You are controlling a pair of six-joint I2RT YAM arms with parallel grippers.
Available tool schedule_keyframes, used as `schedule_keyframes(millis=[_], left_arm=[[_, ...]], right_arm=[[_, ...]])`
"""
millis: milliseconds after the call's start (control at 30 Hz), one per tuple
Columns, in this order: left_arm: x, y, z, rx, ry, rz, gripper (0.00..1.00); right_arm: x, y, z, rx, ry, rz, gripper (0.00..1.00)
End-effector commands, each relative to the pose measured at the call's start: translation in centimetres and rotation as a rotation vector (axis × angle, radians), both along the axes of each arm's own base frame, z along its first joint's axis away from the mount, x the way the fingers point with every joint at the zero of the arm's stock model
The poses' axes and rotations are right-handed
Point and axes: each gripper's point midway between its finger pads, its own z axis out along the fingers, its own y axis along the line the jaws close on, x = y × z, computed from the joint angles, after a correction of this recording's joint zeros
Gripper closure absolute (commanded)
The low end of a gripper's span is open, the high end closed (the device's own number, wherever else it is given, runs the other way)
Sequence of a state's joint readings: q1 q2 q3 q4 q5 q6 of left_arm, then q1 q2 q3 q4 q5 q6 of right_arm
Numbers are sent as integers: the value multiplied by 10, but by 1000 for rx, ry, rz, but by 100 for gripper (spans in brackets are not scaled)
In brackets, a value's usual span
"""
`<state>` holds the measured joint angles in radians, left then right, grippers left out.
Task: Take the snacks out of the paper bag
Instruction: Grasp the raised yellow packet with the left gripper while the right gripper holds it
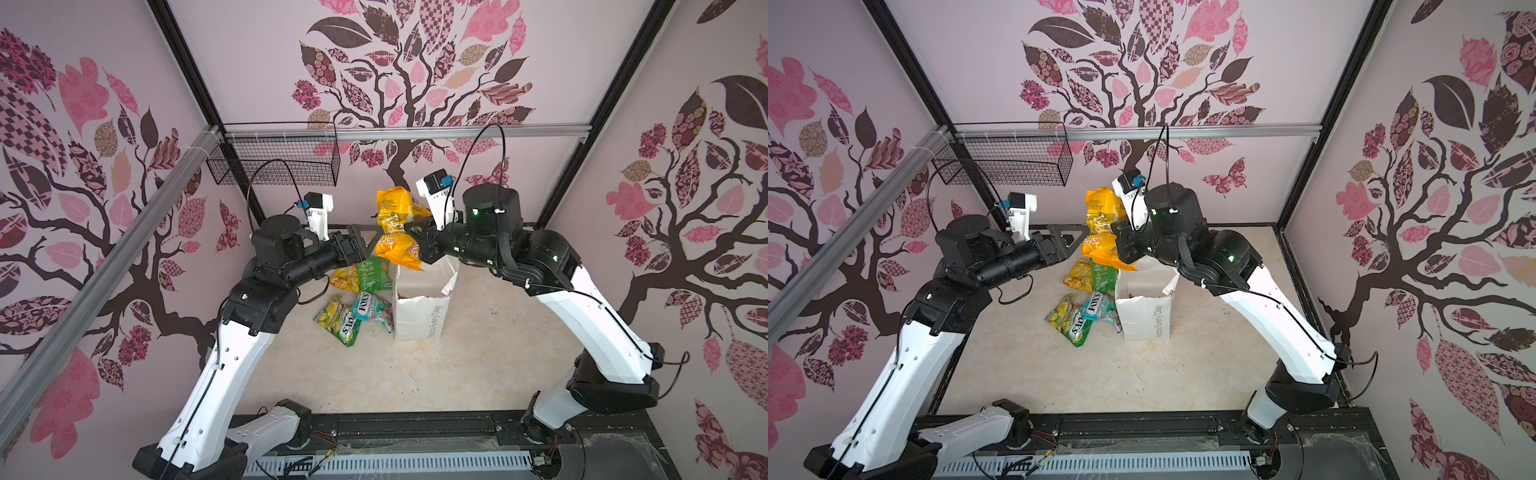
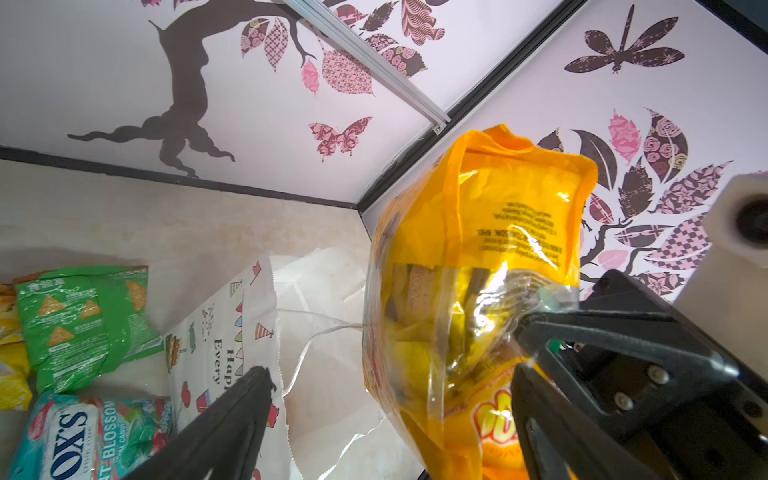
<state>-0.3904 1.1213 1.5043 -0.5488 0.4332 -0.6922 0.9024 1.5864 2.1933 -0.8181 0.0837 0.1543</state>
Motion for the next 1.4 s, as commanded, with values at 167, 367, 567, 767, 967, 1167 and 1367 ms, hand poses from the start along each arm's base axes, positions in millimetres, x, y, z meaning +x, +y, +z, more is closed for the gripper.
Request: schedule_keyframes(millis=[167, 367, 567, 767, 967, 1167, 1367], left_arm=[[-3, -22, 21, -111, -22, -143, 17], [-3, -37, 21, -170, -10, -237, 47], [-7, -35, 26, -163, -82, -242, 75], [-17, -25, 41, -109, -244, -210, 100], [-19, -17, 49, -83, -310, -163, 100], [-21, -12, 52, -80, -337, -138, 100], [-31, 0, 52, -44, -382, -84, 100]], right_arm=[[-21, 12, 49, 181, -76, 100, 100], [-24, 19, 45, 197, -52, 132, 100], [-22, 20, 41, 192, -49, 125, 100], [-23, 20, 37, 189, -38, 129, 86], [-28, 13, 45, 217, -54, 130, 59], [-34, -1, 56, 237, -87, 106, 38], [-42, -26, 61, 274, -170, 67, 1]])
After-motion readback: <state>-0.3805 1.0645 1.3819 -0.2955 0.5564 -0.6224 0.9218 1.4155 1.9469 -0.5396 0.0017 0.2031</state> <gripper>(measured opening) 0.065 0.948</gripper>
